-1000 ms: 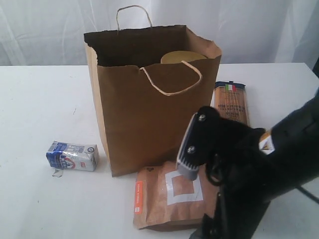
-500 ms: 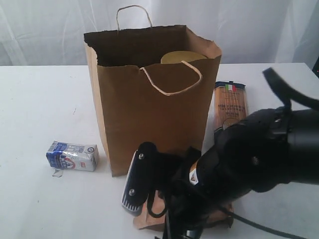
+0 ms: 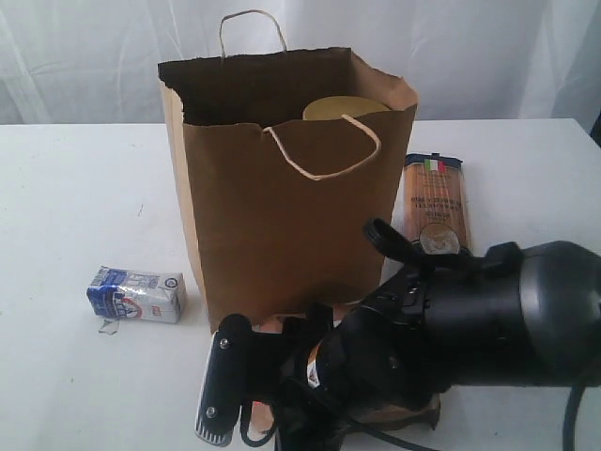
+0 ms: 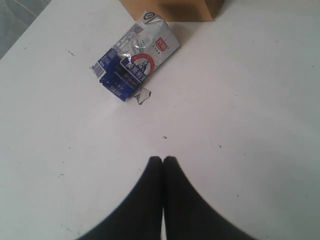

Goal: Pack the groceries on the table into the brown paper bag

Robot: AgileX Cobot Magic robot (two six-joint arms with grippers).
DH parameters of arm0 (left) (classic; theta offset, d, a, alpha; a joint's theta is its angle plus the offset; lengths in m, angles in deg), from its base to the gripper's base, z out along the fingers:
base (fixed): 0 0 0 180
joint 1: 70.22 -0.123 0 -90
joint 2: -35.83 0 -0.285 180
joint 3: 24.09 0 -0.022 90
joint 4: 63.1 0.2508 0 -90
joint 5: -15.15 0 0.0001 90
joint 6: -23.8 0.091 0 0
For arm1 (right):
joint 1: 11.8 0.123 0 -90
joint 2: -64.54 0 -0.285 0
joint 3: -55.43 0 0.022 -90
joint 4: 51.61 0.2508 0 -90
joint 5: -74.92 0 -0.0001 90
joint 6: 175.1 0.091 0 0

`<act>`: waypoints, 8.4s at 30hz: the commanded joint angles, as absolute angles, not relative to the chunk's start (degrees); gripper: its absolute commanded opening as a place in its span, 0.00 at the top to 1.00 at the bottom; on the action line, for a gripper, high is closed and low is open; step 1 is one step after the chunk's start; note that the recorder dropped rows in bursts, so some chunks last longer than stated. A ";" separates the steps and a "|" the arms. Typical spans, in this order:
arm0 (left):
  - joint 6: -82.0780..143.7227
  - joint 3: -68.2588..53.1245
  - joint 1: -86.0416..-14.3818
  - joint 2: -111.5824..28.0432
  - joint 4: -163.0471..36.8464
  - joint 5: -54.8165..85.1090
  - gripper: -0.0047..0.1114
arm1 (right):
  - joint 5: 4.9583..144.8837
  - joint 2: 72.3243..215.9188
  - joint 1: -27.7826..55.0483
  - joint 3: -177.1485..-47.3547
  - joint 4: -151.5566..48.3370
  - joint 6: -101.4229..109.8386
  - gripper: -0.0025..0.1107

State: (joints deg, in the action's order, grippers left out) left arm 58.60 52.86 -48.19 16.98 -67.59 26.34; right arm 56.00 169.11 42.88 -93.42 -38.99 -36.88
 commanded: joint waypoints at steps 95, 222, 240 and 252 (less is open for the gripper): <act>58.27 53.12 -48.33 17.41 -67.76 26.28 0.96 | 35.44 178.29 43.05 -112.01 -55.51 8.42 0.30; 58.27 53.12 -48.33 17.41 -67.76 26.28 0.96 | 17.77 129.47 58.44 -87.43 -80.74 48.70 0.98; 58.27 53.12 -48.33 17.41 -67.76 26.28 0.96 | 26.01 129.06 58.44 -87.28 -81.25 48.70 0.32; 58.27 53.12 -48.33 17.41 -67.76 26.28 0.96 | 27.91 130.49 54.75 -87.28 -84.88 48.70 0.32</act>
